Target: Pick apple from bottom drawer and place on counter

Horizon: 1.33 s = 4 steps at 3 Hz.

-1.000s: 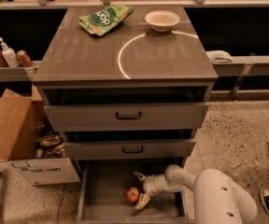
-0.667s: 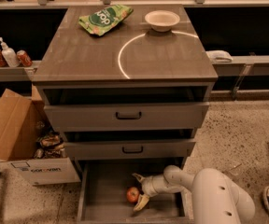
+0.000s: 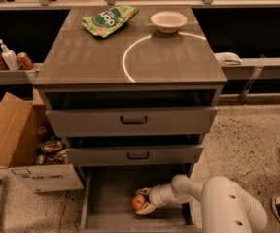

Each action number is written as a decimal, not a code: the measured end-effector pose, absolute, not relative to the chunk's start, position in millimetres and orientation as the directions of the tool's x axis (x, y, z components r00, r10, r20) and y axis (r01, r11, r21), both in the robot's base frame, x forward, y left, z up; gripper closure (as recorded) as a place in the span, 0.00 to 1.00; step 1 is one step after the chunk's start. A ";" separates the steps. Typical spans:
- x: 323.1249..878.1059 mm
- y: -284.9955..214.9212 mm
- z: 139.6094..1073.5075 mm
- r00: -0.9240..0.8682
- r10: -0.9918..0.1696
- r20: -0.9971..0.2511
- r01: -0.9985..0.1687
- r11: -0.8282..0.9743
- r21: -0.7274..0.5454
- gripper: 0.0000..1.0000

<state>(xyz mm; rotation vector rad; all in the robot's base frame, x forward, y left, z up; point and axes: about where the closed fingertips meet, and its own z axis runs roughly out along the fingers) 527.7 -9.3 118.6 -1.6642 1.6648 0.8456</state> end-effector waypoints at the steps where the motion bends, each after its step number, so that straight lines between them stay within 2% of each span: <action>1: 522.7 -14.3 123.3 -0.001 -0.579 -0.815 -1.000 0.001 0.000 0.64; 2: 516.1 -25.3 154.1 0.048 -0.538 -0.842 -0.998 -0.001 -0.056 0.86; 3: 509.0 -49.5 206.9 0.126 -0.484 -0.866 -0.992 -0.035 -0.125 1.00; 4: 512.5 -67.5 262.0 0.199 -0.441 -0.876 -0.980 -0.086 -0.179 1.00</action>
Offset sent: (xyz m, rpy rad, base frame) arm -0.0252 -0.0444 0.0852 0.1440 -0.1506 -0.0061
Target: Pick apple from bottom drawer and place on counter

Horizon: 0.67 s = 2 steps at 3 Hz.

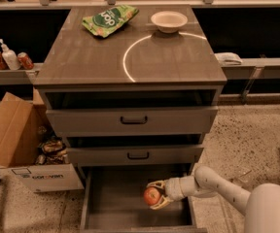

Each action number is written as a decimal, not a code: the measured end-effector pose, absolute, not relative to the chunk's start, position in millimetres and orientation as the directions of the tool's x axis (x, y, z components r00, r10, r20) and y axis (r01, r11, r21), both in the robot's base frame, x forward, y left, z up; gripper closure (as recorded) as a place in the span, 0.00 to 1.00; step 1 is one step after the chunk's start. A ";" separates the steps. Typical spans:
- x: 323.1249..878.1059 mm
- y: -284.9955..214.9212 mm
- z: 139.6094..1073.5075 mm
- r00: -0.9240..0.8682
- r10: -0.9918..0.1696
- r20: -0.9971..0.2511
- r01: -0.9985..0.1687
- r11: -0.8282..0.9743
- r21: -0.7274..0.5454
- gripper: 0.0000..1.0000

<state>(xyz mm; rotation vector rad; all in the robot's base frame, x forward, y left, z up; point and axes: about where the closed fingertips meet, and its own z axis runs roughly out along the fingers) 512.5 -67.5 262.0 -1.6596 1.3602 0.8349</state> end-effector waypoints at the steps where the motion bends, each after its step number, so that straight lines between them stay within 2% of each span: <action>1: 512.5 -67.5 262.2 0.199 -0.440 -0.876 -0.980 -0.086 -0.179 1.00; 2: 509.2 -68.4 272.8 0.220 -0.423 -0.879 -0.976 -0.104 -0.194 1.00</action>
Offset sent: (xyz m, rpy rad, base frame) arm -0.0050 -0.0076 0.0264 0.0279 -0.0366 0.0421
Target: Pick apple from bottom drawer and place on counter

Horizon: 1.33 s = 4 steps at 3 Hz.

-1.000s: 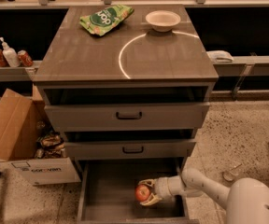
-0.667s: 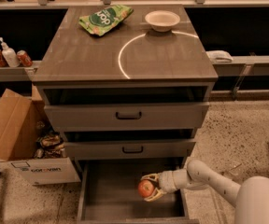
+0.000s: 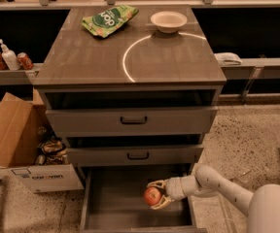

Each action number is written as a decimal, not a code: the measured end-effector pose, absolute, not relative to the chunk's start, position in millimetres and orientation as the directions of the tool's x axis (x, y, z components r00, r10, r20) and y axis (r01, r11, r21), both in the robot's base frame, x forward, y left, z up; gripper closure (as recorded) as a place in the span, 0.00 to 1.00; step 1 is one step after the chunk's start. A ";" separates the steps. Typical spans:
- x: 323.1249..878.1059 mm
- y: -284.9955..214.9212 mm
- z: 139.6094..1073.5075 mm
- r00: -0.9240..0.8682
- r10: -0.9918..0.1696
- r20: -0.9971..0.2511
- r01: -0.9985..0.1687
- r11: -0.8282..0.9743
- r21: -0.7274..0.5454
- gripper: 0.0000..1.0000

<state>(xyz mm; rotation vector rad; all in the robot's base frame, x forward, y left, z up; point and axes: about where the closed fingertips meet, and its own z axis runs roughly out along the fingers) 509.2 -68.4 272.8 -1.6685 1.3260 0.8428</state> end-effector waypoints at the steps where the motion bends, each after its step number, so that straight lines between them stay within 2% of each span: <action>1: 502.0 -71.3 301.2 0.278 -0.419 -0.864 -0.960 -0.133 -0.245 1.00; 4: 467.7 -67.1 423.8 0.494 -0.385 -0.779 -0.869 -0.236 -0.434 1.00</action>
Offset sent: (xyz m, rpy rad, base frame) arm -0.0505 -0.0054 0.1274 0.0062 -0.2299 0.1326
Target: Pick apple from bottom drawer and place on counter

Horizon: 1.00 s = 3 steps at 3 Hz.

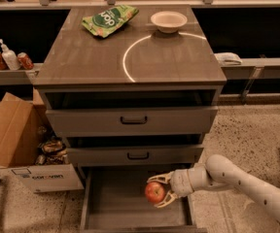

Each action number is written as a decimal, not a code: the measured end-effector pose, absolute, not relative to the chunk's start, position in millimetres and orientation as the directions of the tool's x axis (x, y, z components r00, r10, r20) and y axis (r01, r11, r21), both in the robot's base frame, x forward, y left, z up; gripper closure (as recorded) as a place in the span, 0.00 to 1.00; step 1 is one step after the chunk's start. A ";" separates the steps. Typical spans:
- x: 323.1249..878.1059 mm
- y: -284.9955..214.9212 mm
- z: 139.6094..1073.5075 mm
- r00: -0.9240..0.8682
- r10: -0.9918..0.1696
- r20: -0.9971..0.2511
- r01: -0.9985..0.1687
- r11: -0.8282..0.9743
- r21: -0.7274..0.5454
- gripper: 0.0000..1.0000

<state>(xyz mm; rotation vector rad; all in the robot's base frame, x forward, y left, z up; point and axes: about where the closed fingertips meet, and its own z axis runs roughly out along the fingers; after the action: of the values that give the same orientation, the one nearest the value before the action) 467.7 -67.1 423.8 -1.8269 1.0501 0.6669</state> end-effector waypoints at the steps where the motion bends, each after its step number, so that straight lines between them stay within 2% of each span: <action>1: 467.7 -67.1 424.0 0.495 -0.385 -0.779 -0.869 -0.236 -0.435 1.00; 3: 470.5 -107.7 519.2 0.608 -0.373 -0.700 -0.789 -0.192 -0.583 1.00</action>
Offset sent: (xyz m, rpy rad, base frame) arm 0.0083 -0.0417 0.0918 0.0814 -0.2010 -0.0395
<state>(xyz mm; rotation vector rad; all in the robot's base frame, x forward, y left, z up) 470.5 -107.7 519.2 -1.7973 0.9443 0.5018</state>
